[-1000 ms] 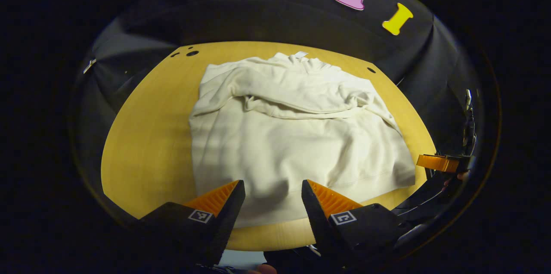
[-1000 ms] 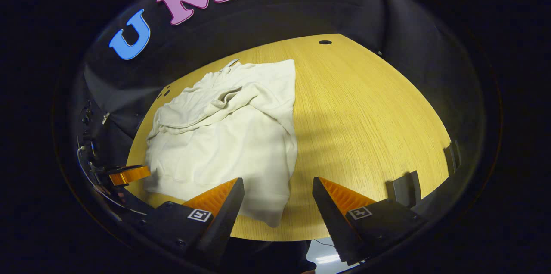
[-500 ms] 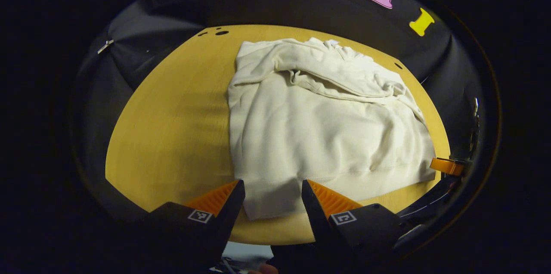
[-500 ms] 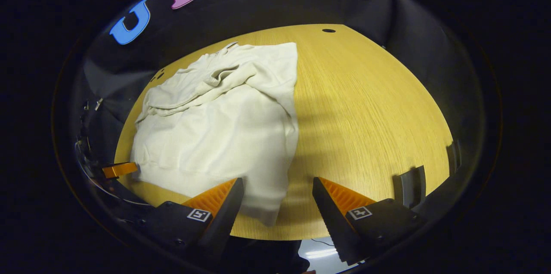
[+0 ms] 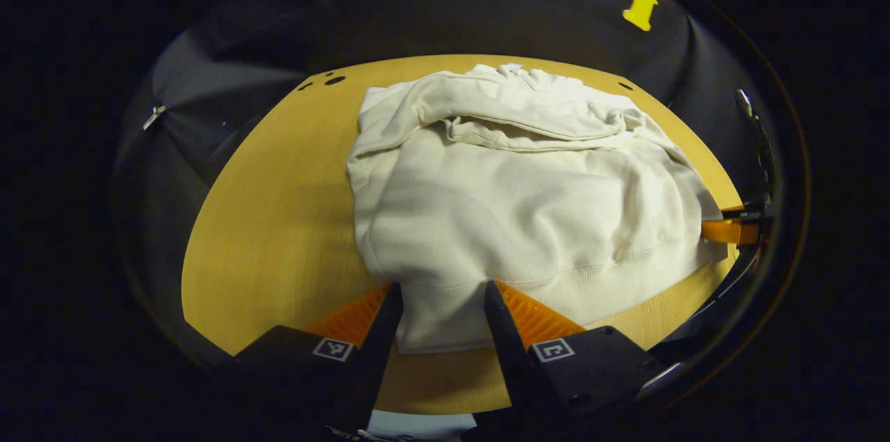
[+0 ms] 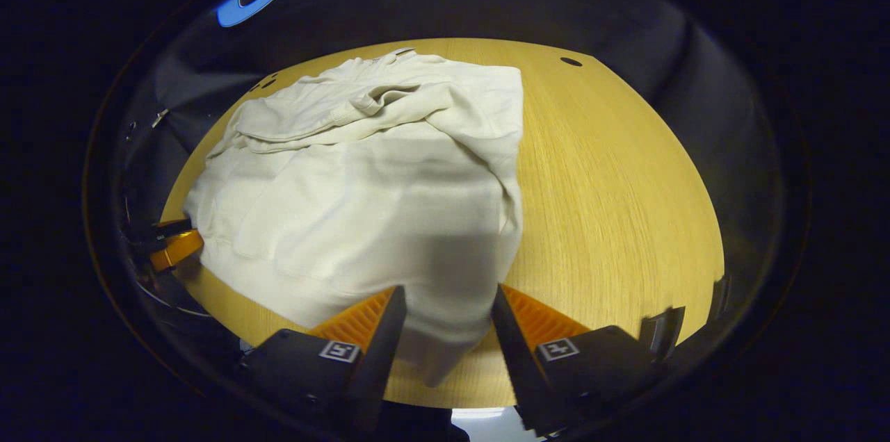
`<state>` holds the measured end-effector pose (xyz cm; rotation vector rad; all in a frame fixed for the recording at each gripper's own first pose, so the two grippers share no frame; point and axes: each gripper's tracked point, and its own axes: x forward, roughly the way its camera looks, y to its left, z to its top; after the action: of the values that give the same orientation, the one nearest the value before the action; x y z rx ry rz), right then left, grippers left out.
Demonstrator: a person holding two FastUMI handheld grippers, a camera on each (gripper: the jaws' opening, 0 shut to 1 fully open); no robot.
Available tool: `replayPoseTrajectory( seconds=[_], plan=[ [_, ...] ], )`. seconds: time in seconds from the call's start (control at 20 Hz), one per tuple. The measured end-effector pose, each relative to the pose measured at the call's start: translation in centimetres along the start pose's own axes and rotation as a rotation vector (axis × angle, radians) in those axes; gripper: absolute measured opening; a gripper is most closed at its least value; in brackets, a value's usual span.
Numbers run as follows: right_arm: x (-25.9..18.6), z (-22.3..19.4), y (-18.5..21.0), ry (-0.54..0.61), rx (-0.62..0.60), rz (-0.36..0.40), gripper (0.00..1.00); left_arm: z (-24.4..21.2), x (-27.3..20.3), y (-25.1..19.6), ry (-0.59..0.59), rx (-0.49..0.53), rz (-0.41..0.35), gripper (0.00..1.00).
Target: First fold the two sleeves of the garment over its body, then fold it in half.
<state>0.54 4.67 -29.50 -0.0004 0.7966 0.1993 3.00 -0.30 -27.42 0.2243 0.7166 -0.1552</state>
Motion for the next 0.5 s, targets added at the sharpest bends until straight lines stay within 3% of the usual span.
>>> replayPoseTrajectory(
  seconds=[0.05,0.1,0.15,0.2,0.3,0.5],
  plan=[
    [0.0,-0.2,0.8,0.009,-0.008,0.023,0.46,-0.1,0.1,-0.4,0.026,0.032,-0.027,0.71],
    [-0.1,-0.2,1.1,0.004,-0.020,0.033,0.15,0.3,0.0,-0.7,0.031,0.048,-0.040,0.46],
    [-0.2,0.0,1.1,0.002,-0.043,0.044,0.16,0.1,0.0,-0.7,0.051,0.051,-0.038,0.30],
    [-0.4,-0.4,1.3,0.004,-0.056,0.049,0.11,0.2,0.0,-0.7,0.061,0.051,-0.046,0.13],
    [-1.0,-0.9,1.3,-0.003,-0.055,0.069,0.10,-0.3,-0.6,-0.8,0.090,0.017,-0.072,0.07],
    [-1.6,-0.4,1.8,0.023,0.084,0.147,0.10,-0.3,-1.8,0.1,0.137,-0.050,-0.127,0.06]
  ],
)
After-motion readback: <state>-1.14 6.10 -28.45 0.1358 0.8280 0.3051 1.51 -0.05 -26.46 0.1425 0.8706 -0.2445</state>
